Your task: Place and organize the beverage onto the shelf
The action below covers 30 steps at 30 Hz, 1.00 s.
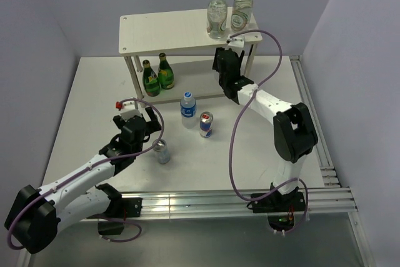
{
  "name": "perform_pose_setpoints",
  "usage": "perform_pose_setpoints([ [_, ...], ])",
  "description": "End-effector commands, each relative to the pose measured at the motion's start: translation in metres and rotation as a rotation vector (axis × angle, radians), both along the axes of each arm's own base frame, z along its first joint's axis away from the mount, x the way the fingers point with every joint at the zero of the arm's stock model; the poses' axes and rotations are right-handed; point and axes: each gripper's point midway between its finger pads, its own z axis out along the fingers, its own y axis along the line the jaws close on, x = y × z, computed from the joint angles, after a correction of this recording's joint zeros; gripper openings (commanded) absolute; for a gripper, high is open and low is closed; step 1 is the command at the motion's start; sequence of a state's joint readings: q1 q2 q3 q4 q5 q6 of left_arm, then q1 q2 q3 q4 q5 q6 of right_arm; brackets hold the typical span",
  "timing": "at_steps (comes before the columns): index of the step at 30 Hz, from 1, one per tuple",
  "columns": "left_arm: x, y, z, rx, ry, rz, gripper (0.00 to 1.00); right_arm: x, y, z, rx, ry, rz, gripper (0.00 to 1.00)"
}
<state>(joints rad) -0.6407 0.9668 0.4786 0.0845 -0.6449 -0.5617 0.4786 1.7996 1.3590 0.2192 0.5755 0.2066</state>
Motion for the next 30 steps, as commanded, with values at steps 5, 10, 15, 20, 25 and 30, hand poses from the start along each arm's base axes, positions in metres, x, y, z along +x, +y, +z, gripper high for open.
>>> perform_pose_setpoints([
  [5, 0.008, 0.0, 0.014, -0.008, -0.035, 0.014, 0.99, 0.032, -0.001, 0.064, 0.105, -0.201, -0.039, 0.0],
  [10, 0.008, 0.0, 0.014, -0.01, -0.036, 0.014, 0.99, 0.032, 0.001, 0.05, 0.097, -0.157, -0.031, 0.0],
  [15, 0.008, -0.001, 0.015, -0.012, -0.036, 0.008, 0.99, 0.022, -0.001, 0.037, 0.054, -0.103, -0.043, 0.0],
  [20, 0.008, -0.001, 0.017, -0.018, -0.041, 0.009, 0.99, 0.011, -0.007, 0.023, 0.026, -0.062, -0.075, 0.0],
  [25, 0.007, -0.001, 0.018, -0.023, -0.044, 0.005, 0.99, 0.0, -0.009, -0.004, 0.027, -0.017, -0.077, 0.0],
  [30, 0.007, -0.001, 0.017, -0.022, -0.042, 0.008, 0.99, -0.005, -0.006, -0.024, 0.006, 0.033, -0.079, 0.0],
])
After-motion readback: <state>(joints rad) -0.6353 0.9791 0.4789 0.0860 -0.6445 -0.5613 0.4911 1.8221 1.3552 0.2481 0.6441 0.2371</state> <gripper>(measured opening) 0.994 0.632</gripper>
